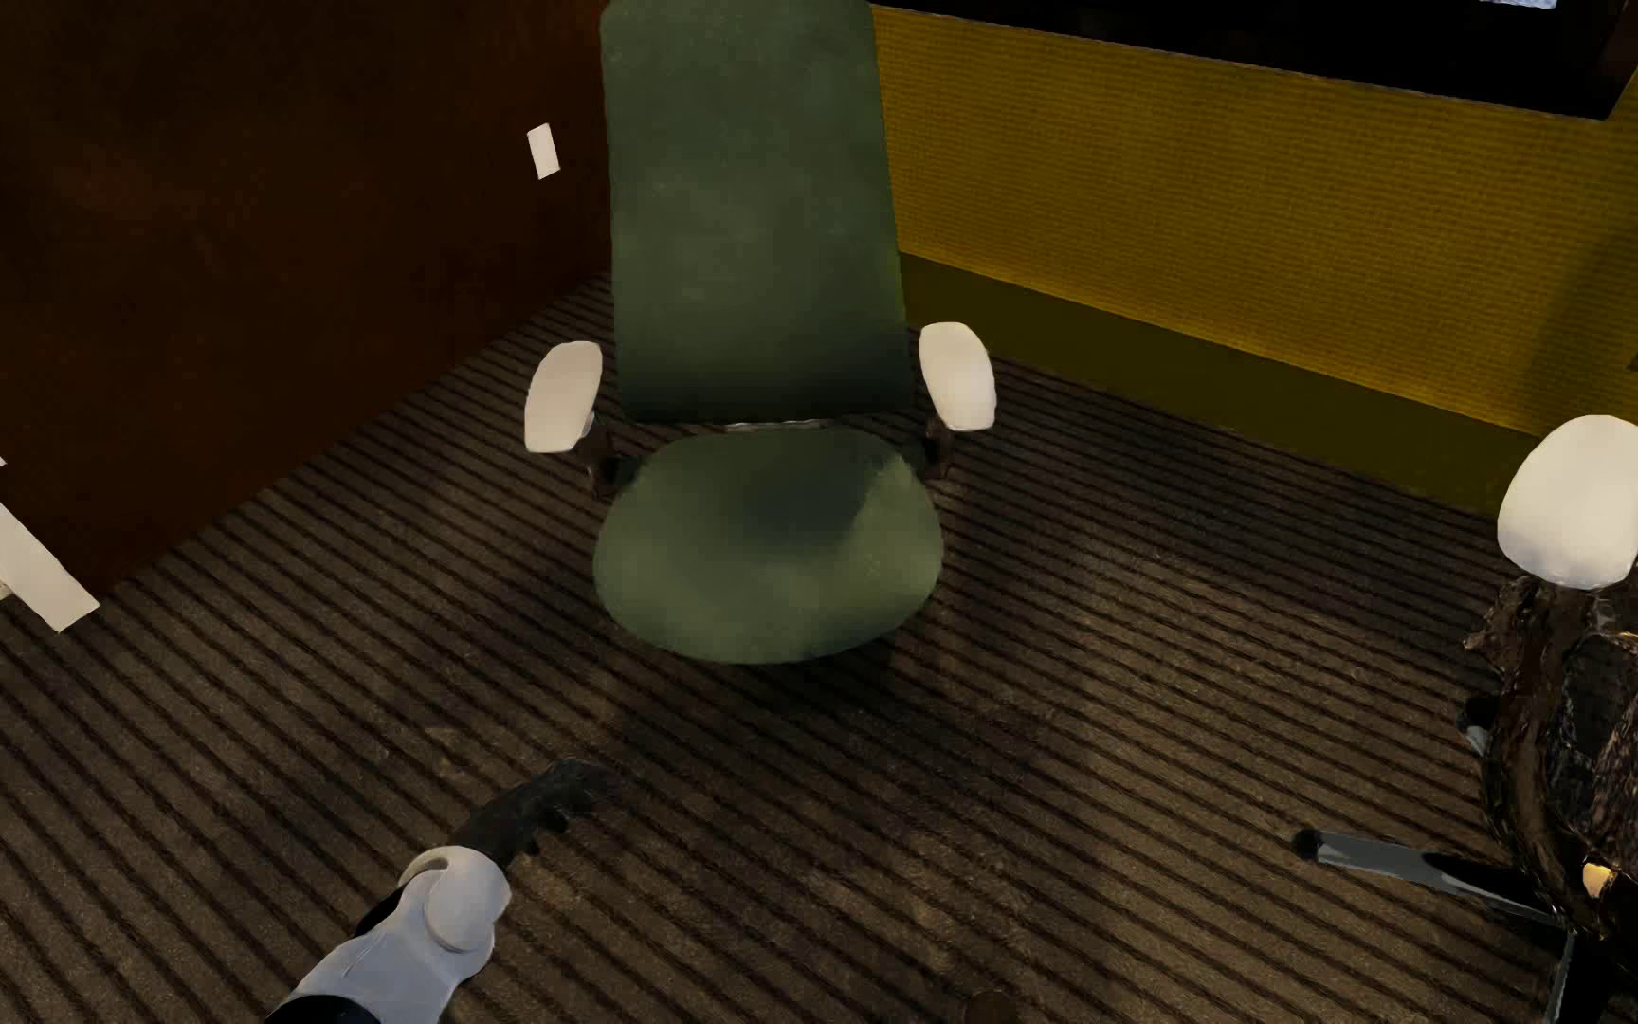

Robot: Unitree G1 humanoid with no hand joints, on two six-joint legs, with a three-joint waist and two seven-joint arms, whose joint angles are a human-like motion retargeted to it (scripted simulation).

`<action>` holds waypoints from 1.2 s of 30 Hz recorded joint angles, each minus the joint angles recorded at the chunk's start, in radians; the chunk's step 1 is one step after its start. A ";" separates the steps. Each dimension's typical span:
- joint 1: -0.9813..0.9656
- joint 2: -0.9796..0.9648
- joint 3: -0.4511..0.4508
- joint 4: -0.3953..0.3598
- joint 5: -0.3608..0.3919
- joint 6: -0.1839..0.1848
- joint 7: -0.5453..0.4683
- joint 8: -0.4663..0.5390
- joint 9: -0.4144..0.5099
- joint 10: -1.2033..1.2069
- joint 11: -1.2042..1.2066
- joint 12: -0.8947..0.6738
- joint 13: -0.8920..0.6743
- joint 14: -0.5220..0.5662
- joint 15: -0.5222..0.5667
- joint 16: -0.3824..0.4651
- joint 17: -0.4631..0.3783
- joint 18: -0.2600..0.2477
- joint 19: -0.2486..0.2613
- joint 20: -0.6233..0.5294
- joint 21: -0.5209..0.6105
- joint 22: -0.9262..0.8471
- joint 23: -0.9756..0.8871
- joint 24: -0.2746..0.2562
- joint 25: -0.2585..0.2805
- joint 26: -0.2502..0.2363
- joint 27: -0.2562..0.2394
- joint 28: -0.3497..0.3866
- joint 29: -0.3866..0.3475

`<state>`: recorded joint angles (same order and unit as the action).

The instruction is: Take a seat on the dark chair

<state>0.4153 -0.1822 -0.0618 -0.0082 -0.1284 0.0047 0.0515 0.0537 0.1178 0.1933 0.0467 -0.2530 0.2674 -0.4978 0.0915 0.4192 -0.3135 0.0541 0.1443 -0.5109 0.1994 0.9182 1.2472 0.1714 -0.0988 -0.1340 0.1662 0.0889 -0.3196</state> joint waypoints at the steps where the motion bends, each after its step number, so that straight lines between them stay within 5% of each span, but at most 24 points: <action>1: 0.041 -0.001 -0.002 0.008 -0.024 -0.007 -0.010 0.066 -0.006 0.020 0.020 -0.003 0.036 -0.027 0.038 0.000 -0.007 -0.025 0.076 -0.005 -0.006 -0.028 0.001 0.008 0.027 0.007 -0.003 0.025 -0.012; 2: 0.056 -0.009 -0.010 0.040 -0.009 -0.007 -0.019 0.052 0.003 0.082 0.129 0.005 0.047 -0.044 0.087 0.003 -0.005 -0.057 0.119 -0.009 -0.029 -0.060 0.010 0.017 0.012 -0.011 -0.027 -0.011 0.017; 3: 0.024 -0.023 -0.008 0.071 -0.002 0.007 -0.039 0.014 -0.009 0.188 0.217 0.022 0.045 -0.065 0.082 -0.015 -0.010 -0.064 0.092 0.026 -0.041 -0.076 0.019 0.064 -0.009 0.007 -0.019 -0.028 0.026; 6: -0.219 0.154 0.050 0.161 0.009 -0.002 -0.097 -0.046 0.022 0.784 0.211 0.084 -0.030 0.144 -0.047 -0.053 0.005 -0.201 0.036 0.051 -0.012 0.013 0.022 0.053 -0.089 -0.020 -0.030 -0.068 0.035; 8: -0.441 0.246 0.094 0.162 0.020 -0.011 -0.091 -0.108 0.045 1.070 0.181 0.112 -0.123 0.141 -0.095 -0.079 -0.035 -0.089 -0.032 0.092 0.037 0.112 -0.037 0.125 -0.159 -0.002 -0.052 -0.117 0.050; 12: -0.702 0.479 0.176 0.108 0.073 -0.009 -0.124 -0.168 0.094 0.836 -0.023 0.217 -0.339 0.088 -0.152 -0.125 -0.155 -0.121 -0.073 0.201 0.160 0.302 -0.077 0.134 -0.147 0.047 -0.112 -0.066 0.039; 13: -0.682 0.522 0.188 0.092 0.082 -0.002 -0.116 -0.176 0.086 0.624 -0.039 0.259 -0.363 0.123 -0.179 -0.121 -0.196 -0.087 -0.078 0.225 0.194 0.325 -0.085 0.125 -0.153 0.061 -0.086 -0.067 -0.011; 14: -0.616 0.584 0.190 0.030 0.111 0.009 -0.028 -0.197 0.103 0.409 -0.049 0.290 -0.389 0.202 -0.210 -0.102 -0.234 0.038 -0.091 0.232 0.192 0.330 -0.101 0.129 -0.123 0.046 -0.161 -0.055 0.042; 15: -0.588 0.599 0.183 -0.050 0.142 0.034 0.074 -0.233 0.102 0.291 -0.018 0.320 -0.413 0.287 -0.250 -0.094 -0.269 0.197 -0.113 0.273 0.176 0.333 -0.112 0.149 -0.102 0.060 -0.156 -0.041 0.031; 17: -0.566 0.613 0.163 -0.083 0.196 0.034 0.032 -0.203 0.095 0.279 0.034 0.357 -0.419 0.236 -0.228 -0.035 -0.287 0.274 -0.147 0.283 0.129 0.316 -0.129 0.137 -0.078 0.074 -0.151 -0.049 0.014; 18: -0.524 0.506 0.167 -0.096 0.162 -0.006 -0.021 -0.176 0.098 0.244 0.298 0.362 -0.401 0.260 -0.244 -0.004 -0.253 0.246 -0.112 0.286 0.130 0.318 -0.140 0.108 -0.038 0.071 -0.136 -0.039 -0.028; 20: -0.426 0.295 0.129 -0.117 0.058 -0.006 0.022 -0.163 0.136 0.194 0.856 0.347 -0.416 0.198 -0.262 0.005 -0.222 0.264 0.063 0.306 0.131 0.309 -0.115 0.088 -0.004 0.100 -0.112 -0.020 -0.019; 23: -0.400 0.099 0.097 -0.073 0.017 0.005 -0.032 -0.112 0.146 0.254 1.125 0.244 -0.314 0.105 -0.361 0.005 -0.145 0.181 0.011 0.216 0.104 0.275 -0.152 0.017 -0.042 0.056 -0.140 0.005 -0.014; 25: -0.401 0.003 0.071 -0.052 0.026 -0.006 -0.086 -0.011 0.148 0.244 0.999 0.177 -0.300 0.083 -0.326 -0.017 -0.060 0.128 -0.054 0.170 0.129 0.184 -0.118 0.021 -0.051 0.011 -0.135 0.012 0.006; 26: -0.413 -0.003 0.066 -0.046 0.020 -0.006 -0.096 0.016 0.151 0.240 0.866 0.163 -0.274 0.087 -0.381 -0.036 -0.028 0.089 -0.048 0.136 0.126 0.125 -0.127 0.064 -0.090 0.040 -0.112 0.002 0.003; 27: -0.452 0.032 0.066 -0.015 0.030 -0.002 -0.114 0.040 0.129 0.264 0.638 0.154 -0.238 0.083 -0.309 -0.042 0.001 0.040 -0.086 0.071 0.140 0.056 -0.151 0.055 -0.102 -0.008 -0.134 -0.020 0.024; 28: -0.485 0.043 0.076 -0.016 0.022 -0.013 -0.126 0.078 0.135 0.273 0.486 0.119 -0.239 0.077 -0.266 -0.054 0.021 0.009 -0.037 0.019 0.136 0.014 -0.153 0.104 -0.128 -0.037 -0.140 -0.027 -0.001; 29: -0.532 0.040 0.090 -0.049 0.005 -0.029 -0.194 0.162 0.106 0.268 0.422 0.113 -0.227 0.095 -0.249 -0.074 0.021 -0.005 -0.026 -0.007 0.158 -0.032 -0.184 0.099 -0.085 -0.038 -0.064 -0.133 -0.035; 30: -0.538 0.086 0.084 -0.079 -0.020 -0.029 -0.265 0.180 0.147 0.255 0.448 0.080 -0.241 0.136 -0.299 -0.085 0.017 -0.016 0.031 -0.061 0.142 -0.063 -0.189 0.122 -0.098 -0.059 -0.074 -0.186 -0.028; 31: -0.626 0.076 0.102 -0.085 -0.043 -0.012 -0.287 0.084 0.176 0.290 0.434 0.029 -0.267 0.176 -0.331 -0.105 -0.002 -0.040 0.038 -0.092 0.145 -0.089 -0.207 0.129 -0.111 -0.058 -0.091 -0.139 -0.047; 32: -0.766 0.020 0.127 -0.058 -0.008 0.008 -0.263 -0.001 0.159 0.382 0.425 0.021 -0.268 0.186 -0.285 -0.120 -0.015 -0.065 -0.028 -0.085 0.136 -0.103 -0.239 0.154 -0.169 -0.049 -0.062 -0.132 -0.014; 33: -0.790 0.002 0.132 -0.069 -0.032 0.022 -0.260 -0.026 0.193 0.408 0.493 0.018 -0.273 0.151 -0.371 -0.158 -0.049 -0.016 0.034 -0.073 0.139 -0.098 -0.238 0.166 -0.161 -0.034 -0.165 -0.107 -0.041; 34: -0.806 -0.028 0.140 -0.024 -0.003 0.028 -0.249 0.001 0.226 0.457 0.539 0.033 -0.279 0.104 -0.362 -0.161 -0.068 -0.014 -0.008 -0.057 0.174 -0.116 -0.284 0.158 -0.159 0.053 -0.086 -0.050 -0.063; 36: -0.848 -0.079 0.110 0.040 0.017 0.017 -0.253 -0.004 0.269 0.646 0.631 0.058 -0.313 0.053 -0.366 -0.119 -0.048 -0.026 -0.084 -0.055 0.140 -0.116 -0.275 0.144 -0.163 0.045 -0.063 0.013 -0.079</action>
<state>-0.4332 -0.2616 0.0487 0.0315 -0.1114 0.0217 -0.2012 0.0501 0.3867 0.8388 0.6777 -0.1949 -0.0458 -0.4444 -0.2744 0.3004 -0.3610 0.0285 0.0602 -0.5661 0.3395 0.8018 0.9718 0.3149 -0.2615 -0.0891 0.1035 0.1015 -0.3990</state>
